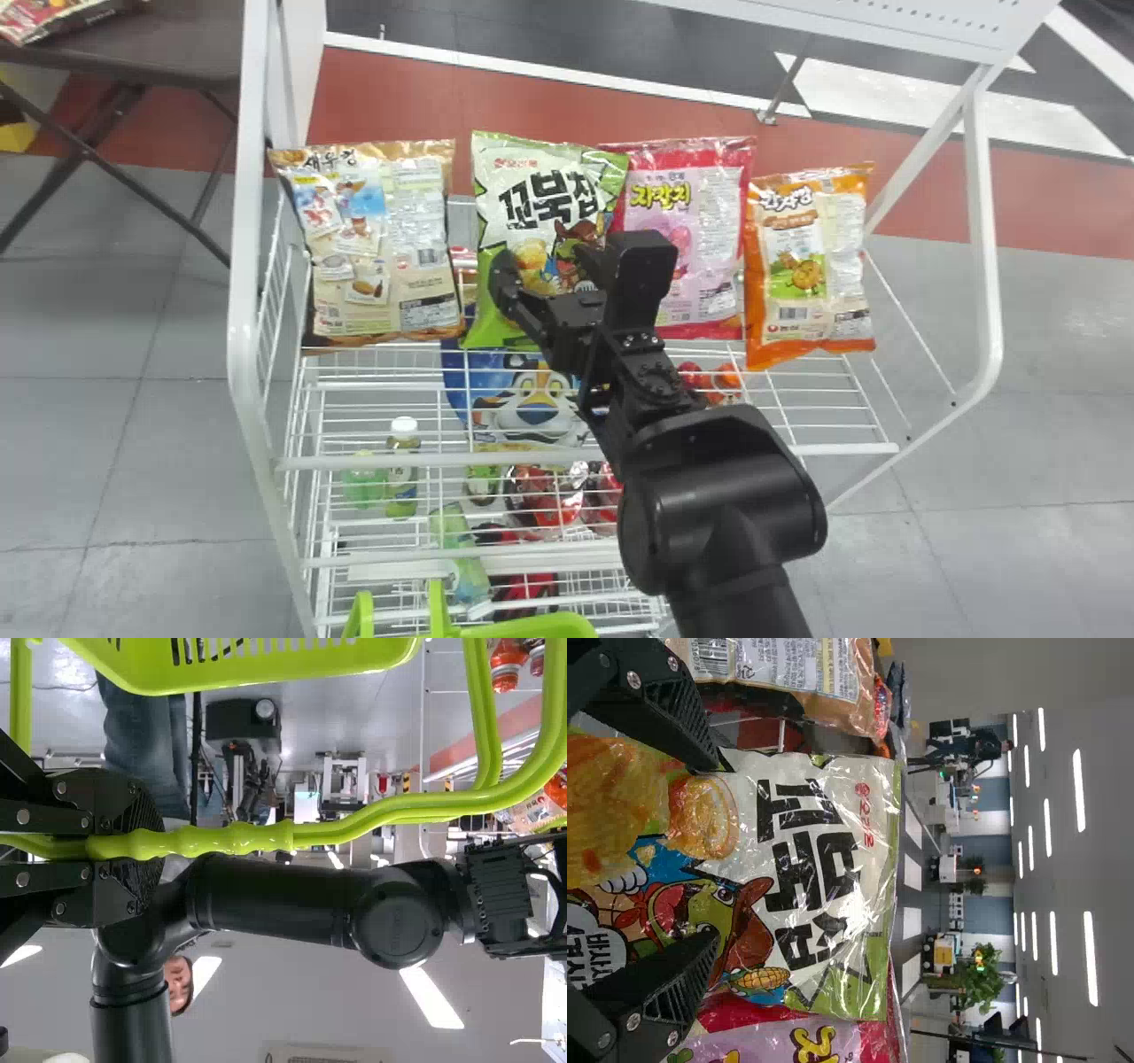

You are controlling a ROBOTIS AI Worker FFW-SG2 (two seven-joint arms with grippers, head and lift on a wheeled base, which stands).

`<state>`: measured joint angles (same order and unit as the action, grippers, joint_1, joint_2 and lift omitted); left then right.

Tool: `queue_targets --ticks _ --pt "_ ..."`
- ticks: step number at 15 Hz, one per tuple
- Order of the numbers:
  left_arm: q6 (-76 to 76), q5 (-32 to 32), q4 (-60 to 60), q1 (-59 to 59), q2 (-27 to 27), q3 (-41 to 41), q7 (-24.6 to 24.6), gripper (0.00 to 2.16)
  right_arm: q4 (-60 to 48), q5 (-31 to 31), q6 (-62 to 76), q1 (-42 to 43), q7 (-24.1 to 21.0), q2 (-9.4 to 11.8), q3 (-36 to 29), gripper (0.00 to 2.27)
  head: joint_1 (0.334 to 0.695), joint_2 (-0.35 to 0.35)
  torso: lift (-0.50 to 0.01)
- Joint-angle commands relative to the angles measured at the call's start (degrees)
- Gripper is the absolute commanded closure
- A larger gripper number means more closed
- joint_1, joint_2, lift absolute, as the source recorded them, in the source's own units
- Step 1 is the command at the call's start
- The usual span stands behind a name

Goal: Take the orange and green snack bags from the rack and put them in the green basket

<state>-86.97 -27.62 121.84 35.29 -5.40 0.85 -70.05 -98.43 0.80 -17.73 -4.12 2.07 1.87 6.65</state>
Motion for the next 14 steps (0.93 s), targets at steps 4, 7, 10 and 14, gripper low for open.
queue_targets --ticks 4,7,10,14 --pt "-0.35 -0.77 0.24 -0.05 -0.23 0.65 -0.26 2.11 -1.5 -1.06 1.77 -1.68 2.14 0.94 -0.06 2.25 0.695 -0.269 0.0" --pt "-0.71 -0.77 0.77 0.13 -0.23 0.65 -0.7 2.11 -2.82 -0.8 5.29 -3.43 1.62 1.21 -0.85 2.25 0.695 -0.268 0.0" --pt "-0.88 -0.77 1.91 1.01 -0.23 0.82 -0.79 2.11 -5.11 -0.36 5.99 -5.19 1.35 1.65 -1.46 2.25 0.695 -0.29 0.0" --pt "-1.23 -0.77 2.26 1.27 -0.23 1.17 -1.14 2.11 -13.46 0.69 4.94 -10.82 1.62 2.7 -1.37 2.25 0.695 -0.304 0.0"
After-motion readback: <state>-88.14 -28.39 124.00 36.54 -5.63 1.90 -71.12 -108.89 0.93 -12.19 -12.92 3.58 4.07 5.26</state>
